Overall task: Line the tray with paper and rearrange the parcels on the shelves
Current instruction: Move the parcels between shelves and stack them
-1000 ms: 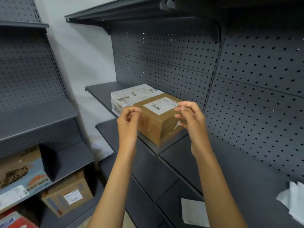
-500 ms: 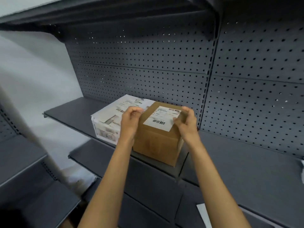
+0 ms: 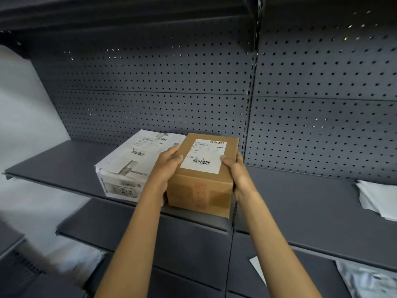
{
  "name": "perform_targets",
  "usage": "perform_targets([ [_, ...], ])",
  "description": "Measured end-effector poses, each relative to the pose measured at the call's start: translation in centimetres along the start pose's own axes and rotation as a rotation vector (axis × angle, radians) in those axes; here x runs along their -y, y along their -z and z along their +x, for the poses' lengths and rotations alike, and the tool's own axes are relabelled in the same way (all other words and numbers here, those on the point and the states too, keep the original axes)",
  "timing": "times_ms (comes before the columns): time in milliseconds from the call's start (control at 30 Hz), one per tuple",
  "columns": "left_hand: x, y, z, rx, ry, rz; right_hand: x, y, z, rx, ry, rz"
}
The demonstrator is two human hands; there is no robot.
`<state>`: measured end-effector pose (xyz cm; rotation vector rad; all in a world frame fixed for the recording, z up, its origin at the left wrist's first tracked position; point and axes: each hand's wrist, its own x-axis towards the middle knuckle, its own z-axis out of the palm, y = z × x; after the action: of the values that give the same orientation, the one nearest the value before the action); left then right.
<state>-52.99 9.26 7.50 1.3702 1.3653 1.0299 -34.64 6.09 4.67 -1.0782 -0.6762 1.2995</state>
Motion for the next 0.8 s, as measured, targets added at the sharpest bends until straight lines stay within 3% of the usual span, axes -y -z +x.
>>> perform_targets([
  [367,-4.9,-2.2,-2.6,0.038,-0.153,-0.245,5.3,2.0,-4.0,-0.014,0.396,-0.116],
  [800,-7.5,-10.2,-5.2,0.192,-0.233,-0.192,9.6,10.4,-9.0,-0.180,0.352,-0.097],
])
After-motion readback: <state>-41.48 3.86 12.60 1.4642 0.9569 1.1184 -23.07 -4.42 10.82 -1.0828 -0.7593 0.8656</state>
